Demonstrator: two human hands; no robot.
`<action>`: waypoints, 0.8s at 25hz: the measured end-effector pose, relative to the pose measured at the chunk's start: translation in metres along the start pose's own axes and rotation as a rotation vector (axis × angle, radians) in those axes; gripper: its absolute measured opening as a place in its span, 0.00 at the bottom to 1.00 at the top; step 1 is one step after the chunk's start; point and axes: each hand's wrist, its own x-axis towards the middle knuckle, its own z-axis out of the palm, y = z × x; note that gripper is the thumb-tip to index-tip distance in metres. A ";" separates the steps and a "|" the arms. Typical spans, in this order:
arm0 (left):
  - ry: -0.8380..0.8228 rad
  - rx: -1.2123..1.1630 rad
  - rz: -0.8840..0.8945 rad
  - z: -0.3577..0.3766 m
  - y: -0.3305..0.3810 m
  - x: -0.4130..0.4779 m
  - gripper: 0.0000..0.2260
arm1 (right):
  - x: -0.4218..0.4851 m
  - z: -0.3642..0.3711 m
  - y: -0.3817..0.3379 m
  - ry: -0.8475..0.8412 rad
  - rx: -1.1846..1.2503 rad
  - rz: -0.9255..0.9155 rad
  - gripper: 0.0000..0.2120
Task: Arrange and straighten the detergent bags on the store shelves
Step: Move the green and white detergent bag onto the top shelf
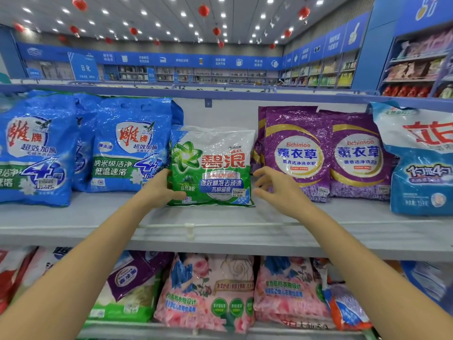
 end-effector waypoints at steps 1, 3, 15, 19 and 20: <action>0.024 0.037 0.009 -0.002 0.002 -0.006 0.29 | -0.006 -0.001 -0.003 0.030 -0.026 -0.034 0.15; 0.116 0.114 0.081 -0.004 0.008 -0.022 0.26 | -0.019 -0.001 -0.011 0.106 -0.045 -0.096 0.13; 0.607 0.359 0.367 0.048 -0.121 -0.169 0.05 | -0.084 0.058 -0.002 0.312 -0.307 -0.301 0.19; 0.409 0.538 0.123 0.052 -0.163 -0.158 0.13 | -0.079 0.078 0.001 0.484 -0.502 -0.256 0.16; 0.397 0.590 0.124 0.052 -0.168 -0.151 0.14 | -0.078 0.081 0.002 0.520 -0.533 -0.247 0.15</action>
